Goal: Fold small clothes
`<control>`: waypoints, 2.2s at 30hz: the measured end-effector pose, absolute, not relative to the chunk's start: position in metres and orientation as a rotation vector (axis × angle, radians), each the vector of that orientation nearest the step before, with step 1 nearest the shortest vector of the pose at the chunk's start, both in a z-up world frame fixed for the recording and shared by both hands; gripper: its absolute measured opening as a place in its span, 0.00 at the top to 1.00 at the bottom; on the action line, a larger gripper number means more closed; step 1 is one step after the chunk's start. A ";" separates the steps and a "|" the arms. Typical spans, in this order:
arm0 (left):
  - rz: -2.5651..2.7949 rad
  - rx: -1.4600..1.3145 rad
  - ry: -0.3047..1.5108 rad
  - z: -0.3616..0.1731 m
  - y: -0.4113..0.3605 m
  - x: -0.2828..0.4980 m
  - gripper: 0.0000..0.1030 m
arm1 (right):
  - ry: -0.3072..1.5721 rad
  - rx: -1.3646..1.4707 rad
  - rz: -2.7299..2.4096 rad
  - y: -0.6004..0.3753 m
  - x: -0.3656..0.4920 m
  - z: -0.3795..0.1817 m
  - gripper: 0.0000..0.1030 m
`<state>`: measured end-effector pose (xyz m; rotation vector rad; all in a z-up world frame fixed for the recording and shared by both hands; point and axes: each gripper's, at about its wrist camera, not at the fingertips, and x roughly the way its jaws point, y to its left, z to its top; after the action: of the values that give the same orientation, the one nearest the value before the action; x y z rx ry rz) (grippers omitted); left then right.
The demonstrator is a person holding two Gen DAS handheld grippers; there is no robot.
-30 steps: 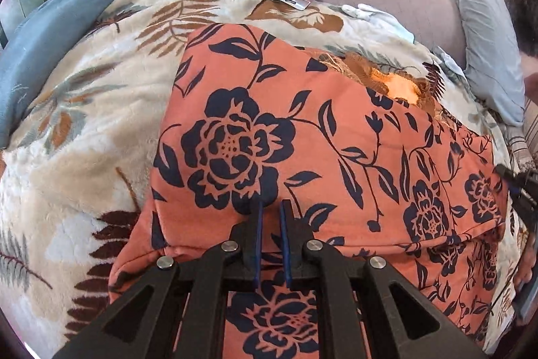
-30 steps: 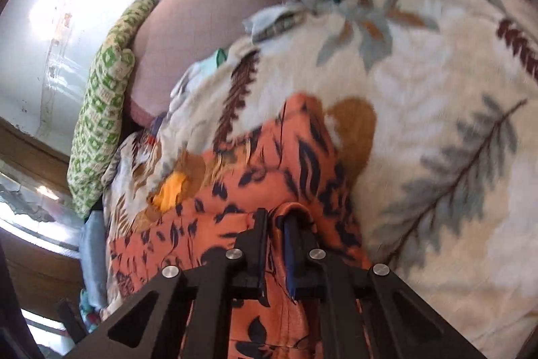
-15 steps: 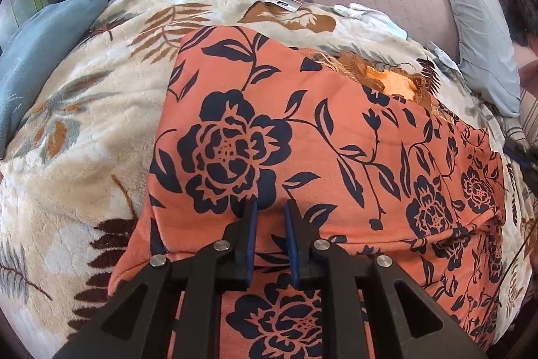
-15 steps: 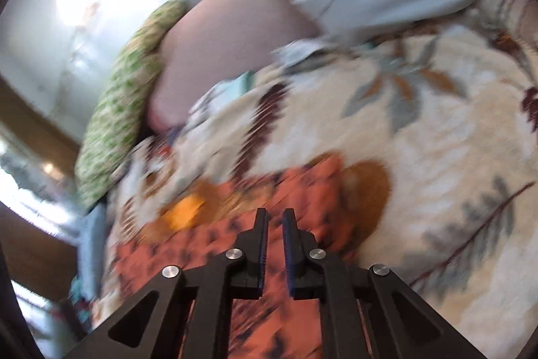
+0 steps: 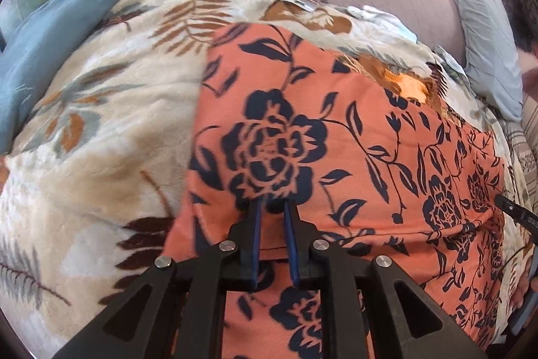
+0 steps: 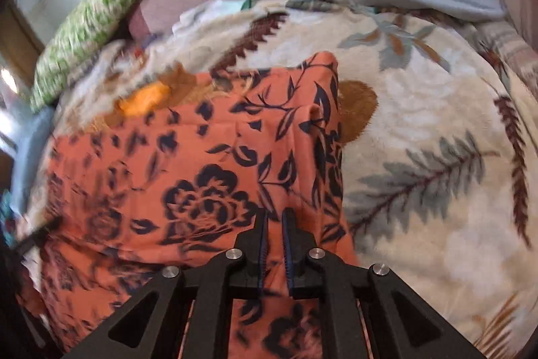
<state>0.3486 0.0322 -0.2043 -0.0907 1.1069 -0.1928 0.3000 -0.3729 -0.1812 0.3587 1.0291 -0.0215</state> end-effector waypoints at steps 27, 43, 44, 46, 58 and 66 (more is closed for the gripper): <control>-0.084 -0.001 1.048 -0.216 0.040 0.345 0.36 | 1.118 0.300 0.087 -0.302 0.293 -0.189 0.89; -0.108 0.024 0.857 -0.116 -0.006 0.277 0.37 | 0.888 0.261 0.217 -0.293 0.269 -0.118 0.89; -0.114 0.028 0.845 -0.108 -0.009 0.273 0.37 | 0.875 0.258 0.227 -0.292 0.266 -0.116 0.89; -0.132 0.043 0.817 -0.093 -0.015 0.264 0.37 | 0.846 0.254 0.235 -0.291 0.260 -0.111 0.89; -0.144 0.054 0.735 -0.035 -0.010 0.205 0.37 | 0.747 0.336 0.267 -0.288 0.234 -0.090 0.89; -0.138 0.029 0.711 -0.020 -0.001 0.182 0.37 | 0.696 0.372 0.287 -0.277 0.201 -0.079 0.89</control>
<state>0.1824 -0.0011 -0.0195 0.0290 0.7108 -0.1379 0.2010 -0.2769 -0.0794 0.3725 0.6959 0.2874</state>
